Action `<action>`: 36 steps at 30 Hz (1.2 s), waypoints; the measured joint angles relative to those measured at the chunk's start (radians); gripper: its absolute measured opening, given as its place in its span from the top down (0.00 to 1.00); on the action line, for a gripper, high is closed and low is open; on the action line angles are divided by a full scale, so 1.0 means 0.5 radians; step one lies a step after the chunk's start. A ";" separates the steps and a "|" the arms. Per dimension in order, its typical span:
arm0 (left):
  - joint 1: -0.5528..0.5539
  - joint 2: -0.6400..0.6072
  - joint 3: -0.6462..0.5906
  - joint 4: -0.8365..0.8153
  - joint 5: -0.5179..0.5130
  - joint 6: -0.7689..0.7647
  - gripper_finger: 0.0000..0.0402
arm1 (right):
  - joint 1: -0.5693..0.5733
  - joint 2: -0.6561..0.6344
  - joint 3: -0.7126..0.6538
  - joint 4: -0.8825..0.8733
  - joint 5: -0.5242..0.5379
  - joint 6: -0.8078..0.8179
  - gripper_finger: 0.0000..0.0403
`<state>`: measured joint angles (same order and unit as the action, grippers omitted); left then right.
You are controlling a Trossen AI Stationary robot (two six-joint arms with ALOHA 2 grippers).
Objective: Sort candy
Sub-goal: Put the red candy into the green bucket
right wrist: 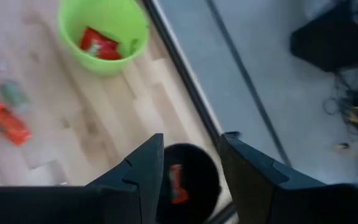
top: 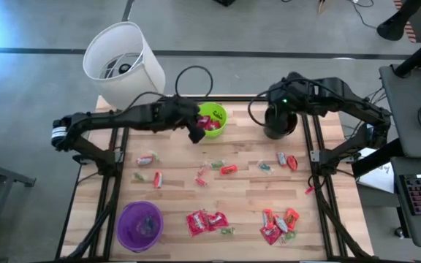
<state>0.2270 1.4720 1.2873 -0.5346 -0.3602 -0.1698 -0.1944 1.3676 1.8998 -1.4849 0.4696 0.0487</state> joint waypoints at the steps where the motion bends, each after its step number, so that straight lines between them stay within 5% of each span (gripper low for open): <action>1: 0.025 0.030 0.024 0.000 0.000 0.008 1.00 | -0.021 0.004 -0.003 0.004 0.014 -0.011 0.63; 12: 0.227 0.218 0.129 0.149 0.099 0.192 1.00 | -0.499 0.018 -0.287 0.146 0.109 0.208 0.63; 20: 0.441 0.366 0.257 0.167 0.401 0.347 1.00 | -0.786 0.065 -0.377 0.258 -0.108 0.127 0.63; 36: 0.502 0.511 0.394 0.112 0.746 0.534 1.00 | -0.873 0.079 -0.388 0.275 -0.117 0.094 0.63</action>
<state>0.4778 1.7275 1.4845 -0.4786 0.0129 0.0970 -0.6312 1.4071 1.7058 -1.3476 0.4110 0.0959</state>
